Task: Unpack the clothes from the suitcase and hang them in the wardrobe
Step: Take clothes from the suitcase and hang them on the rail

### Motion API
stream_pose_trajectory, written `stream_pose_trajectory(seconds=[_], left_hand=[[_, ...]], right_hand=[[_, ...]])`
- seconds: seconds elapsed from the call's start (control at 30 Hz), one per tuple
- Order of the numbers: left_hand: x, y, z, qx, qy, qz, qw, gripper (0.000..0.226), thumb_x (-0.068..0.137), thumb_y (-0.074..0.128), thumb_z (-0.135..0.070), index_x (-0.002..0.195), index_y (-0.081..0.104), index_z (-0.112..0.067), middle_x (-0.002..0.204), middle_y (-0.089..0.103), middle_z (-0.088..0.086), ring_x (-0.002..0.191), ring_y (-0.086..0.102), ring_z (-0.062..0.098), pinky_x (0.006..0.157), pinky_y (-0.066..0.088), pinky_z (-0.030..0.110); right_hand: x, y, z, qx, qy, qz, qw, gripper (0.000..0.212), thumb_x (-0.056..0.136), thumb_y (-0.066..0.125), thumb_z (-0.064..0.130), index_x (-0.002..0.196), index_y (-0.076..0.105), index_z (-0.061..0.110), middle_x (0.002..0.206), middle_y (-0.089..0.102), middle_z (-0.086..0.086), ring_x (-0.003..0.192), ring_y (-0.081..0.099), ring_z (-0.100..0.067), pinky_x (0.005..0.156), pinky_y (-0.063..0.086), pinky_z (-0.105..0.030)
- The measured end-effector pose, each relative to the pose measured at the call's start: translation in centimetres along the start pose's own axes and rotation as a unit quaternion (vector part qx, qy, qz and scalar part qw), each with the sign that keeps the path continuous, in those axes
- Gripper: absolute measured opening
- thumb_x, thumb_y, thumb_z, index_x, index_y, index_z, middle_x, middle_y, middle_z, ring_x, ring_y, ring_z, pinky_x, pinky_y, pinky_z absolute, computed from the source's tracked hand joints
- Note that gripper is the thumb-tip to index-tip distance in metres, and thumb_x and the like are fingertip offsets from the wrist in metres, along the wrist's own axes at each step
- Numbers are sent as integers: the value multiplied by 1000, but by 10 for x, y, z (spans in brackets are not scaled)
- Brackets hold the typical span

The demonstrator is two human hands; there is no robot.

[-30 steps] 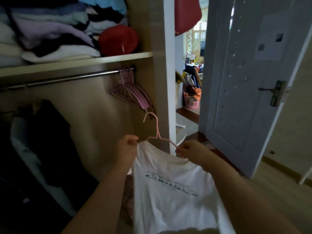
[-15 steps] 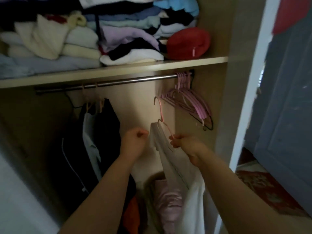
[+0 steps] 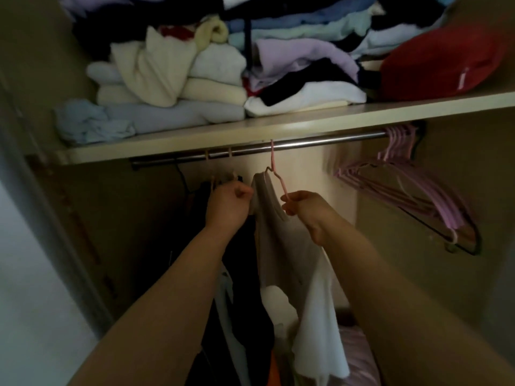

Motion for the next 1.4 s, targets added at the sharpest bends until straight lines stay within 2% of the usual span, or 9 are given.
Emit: stream_pose_trajectory(seconds=[0.27, 0.37, 0.47, 0.53, 0.63, 0.8, 1.1, 1.3, 1.4], left_hand=[[43, -3, 15, -45, 5, 6, 999, 29, 91, 57, -13, 73, 60, -35, 104, 67, -2, 99, 62, 16, 93, 50, 33], [50, -7, 19, -45, 14, -5, 999, 28, 91, 57, -11, 74, 61, -33, 105, 68, 1, 94, 63, 14, 75, 47, 15], [52, -6, 19, -42, 15, -10, 999, 25, 92, 56, -11, 77, 61, -31, 100, 66, -2, 79, 59, 4, 56, 41, 1], [51, -2, 14, -46, 25, -18, 998, 24, 91, 58, -10, 77, 62, -29, 97, 68, -1, 80, 62, 8, 64, 47, 5], [45, 13, 1, -58, 39, -15, 997, 23, 89, 58, -7, 79, 64, -27, 97, 70, 1, 94, 65, 17, 86, 52, 26], [23, 55, -32, -78, 52, 22, 995, 25, 89, 57, -6, 80, 64, -28, 91, 69, -7, 94, 65, 12, 88, 50, 25], [-74, 184, -77, -48, 46, 203, 977, 22, 83, 64, -10, 72, 69, -28, 82, 71, -5, 87, 67, 18, 87, 54, 32], [-156, 262, -62, 19, -5, 315, 949, 14, 80, 64, -7, 81, 74, -17, 93, 73, 8, 93, 67, 25, 88, 54, 39], [-222, 300, -56, 69, -51, 429, 899, 8, 81, 67, -10, 87, 72, -7, 85, 71, 10, 77, 65, 20, 64, 53, 19]], right_hand=[[61, 36, -6, -26, 24, 1, 999, 28, 89, 56, 6, 116, 63, 7, 110, 64, -12, 102, 60, -27, 90, 52, -35], [70, 46, -20, -60, 34, 10, 998, 28, 86, 60, 7, 114, 65, 6, 111, 65, -15, 102, 62, -31, 90, 53, -39], [66, 55, -36, -60, 40, 31, 997, 27, 84, 63, 8, 111, 67, 6, 96, 67, -12, 78, 64, -20, 69, 55, -27], [61, 57, -39, -24, 42, 37, 998, 25, 87, 63, 13, 111, 67, 7, 92, 65, -8, 67, 58, -11, 56, 48, -18], [55, 42, -37, 21, 37, 26, 999, 22, 90, 61, 21, 107, 66, 8, 98, 65, -9, 77, 58, -13, 60, 45, -19], [35, -18, -48, 12, 53, -16, 998, 18, 92, 58, 21, 106, 66, 14, 106, 67, -6, 96, 61, -19, 65, 43, -21], [-55, -172, -98, -107, 67, -112, 986, 16, 86, 63, 10, 98, 69, 18, 81, 63, 3, 74, 56, -9, 55, 39, -16], [-132, -249, -160, -174, 111, -113, 972, 12, 84, 64, 13, 91, 73, 15, 79, 70, 0, 78, 62, -14, 72, 48, -27], [-187, -277, -199, -158, 166, -91, 969, 15, 84, 66, 18, 93, 74, 8, 83, 72, -10, 67, 61, -13, 55, 47, -21]])
Point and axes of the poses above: each hand's wrist, its own x-axis towards the middle knuckle, its own y-axis out of the palm, z = x × y, the point moved 10 cm from there along x, towards the middle knuckle
